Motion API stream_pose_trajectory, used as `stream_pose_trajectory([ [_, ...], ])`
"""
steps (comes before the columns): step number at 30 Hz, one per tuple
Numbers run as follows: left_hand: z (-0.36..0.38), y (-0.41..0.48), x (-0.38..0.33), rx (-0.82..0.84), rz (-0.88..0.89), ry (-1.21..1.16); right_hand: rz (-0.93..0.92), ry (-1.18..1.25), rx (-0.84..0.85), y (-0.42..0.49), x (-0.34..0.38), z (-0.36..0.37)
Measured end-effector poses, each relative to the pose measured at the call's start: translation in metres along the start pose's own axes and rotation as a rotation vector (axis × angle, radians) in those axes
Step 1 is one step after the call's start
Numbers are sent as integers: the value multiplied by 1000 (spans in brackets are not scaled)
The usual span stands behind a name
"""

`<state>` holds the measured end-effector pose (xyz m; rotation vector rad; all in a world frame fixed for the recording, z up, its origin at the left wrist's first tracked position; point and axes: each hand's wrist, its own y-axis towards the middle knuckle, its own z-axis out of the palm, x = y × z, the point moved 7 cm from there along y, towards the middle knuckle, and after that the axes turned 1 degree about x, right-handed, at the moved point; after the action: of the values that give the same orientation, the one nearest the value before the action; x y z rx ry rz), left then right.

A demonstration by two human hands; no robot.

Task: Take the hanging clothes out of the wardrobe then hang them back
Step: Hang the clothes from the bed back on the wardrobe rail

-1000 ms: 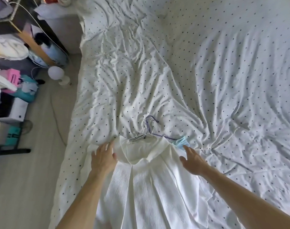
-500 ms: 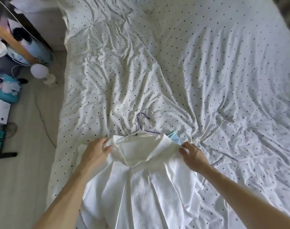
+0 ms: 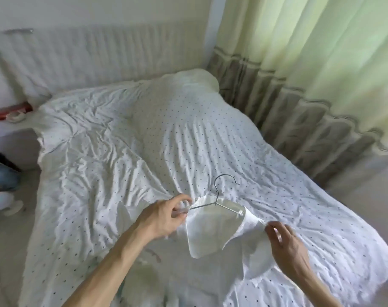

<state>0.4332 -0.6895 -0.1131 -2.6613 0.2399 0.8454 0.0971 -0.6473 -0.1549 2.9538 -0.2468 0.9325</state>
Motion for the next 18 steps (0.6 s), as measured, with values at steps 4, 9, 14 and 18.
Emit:
stream_pose_trajectory([
  [4,31,12,-160,127,239,148,40,7,-150,-31,-68,-118],
  [9,101,12,-355,191,448,97,107,-53,-324,-89,-171,-262],
  [14,219,-21,-533,433,625,69,245,-49,-522,-171,-294,-374],
  [18,320,-49,-639,651,662,-25,380,22,-678,-245,-384,-434],
])
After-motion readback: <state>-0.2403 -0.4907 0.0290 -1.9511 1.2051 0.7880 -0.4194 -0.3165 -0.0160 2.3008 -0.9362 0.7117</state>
